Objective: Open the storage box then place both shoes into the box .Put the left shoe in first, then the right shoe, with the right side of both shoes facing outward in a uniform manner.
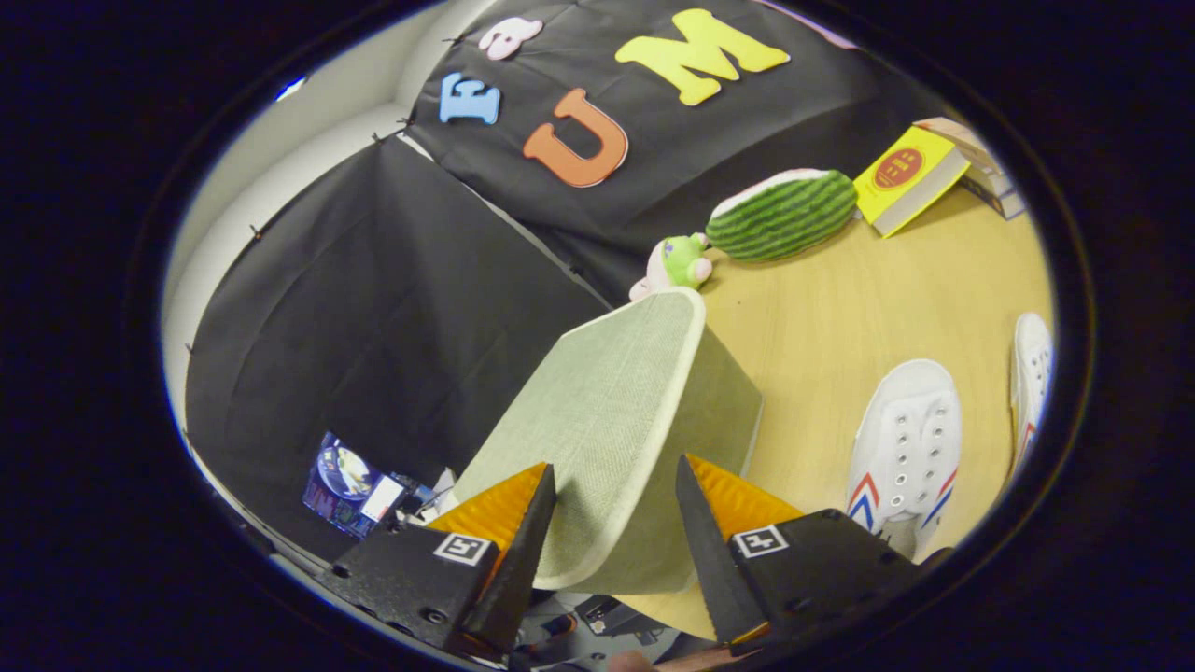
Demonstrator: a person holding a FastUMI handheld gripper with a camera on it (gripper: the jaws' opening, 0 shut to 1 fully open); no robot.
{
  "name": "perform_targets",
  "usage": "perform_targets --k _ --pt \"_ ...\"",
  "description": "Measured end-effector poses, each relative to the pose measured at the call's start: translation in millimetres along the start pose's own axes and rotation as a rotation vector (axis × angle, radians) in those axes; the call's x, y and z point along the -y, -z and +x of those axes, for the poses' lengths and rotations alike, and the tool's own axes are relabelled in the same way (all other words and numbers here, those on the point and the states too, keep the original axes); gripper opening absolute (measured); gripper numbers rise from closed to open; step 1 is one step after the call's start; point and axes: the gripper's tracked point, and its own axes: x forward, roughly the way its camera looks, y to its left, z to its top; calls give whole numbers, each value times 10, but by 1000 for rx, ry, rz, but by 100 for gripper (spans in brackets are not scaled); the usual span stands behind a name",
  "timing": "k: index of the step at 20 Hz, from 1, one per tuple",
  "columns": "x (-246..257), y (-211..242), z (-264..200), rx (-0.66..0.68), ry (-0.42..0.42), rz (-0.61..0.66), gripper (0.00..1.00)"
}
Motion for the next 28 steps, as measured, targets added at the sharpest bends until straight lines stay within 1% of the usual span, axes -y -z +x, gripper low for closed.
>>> perform_targets --k 1,2,4,6,8,11,15,18,21,23,24,25,28 --pt "-44 -2 -12 -1 -11 27 74" --pt "-51 -60 -21 8 -9 48 55" --pt "-78 -141 -107 27 -17 81 25" --pt "-145 -153 -101 32 -23 86 12" --pt "-253 -212 -119 39 -31 84 6" --pt "-552 -372 -179 64 -66 50 6" --pt "-1194 -608 -123 75 -102 -72 6" --pt "-1691 -661 66 44 -107 -181 6" --pt "-2143 -559 361 -5 -98 -323 6" --pt "-2379 -465 566 -29 -101 -389 7" --pt "-2475 -431 672 -33 -101 -425 14" --pt "-2563 -392 729 -39 -104 -459 17" --pt "-2731 -285 882 -46 -117 -530 39"
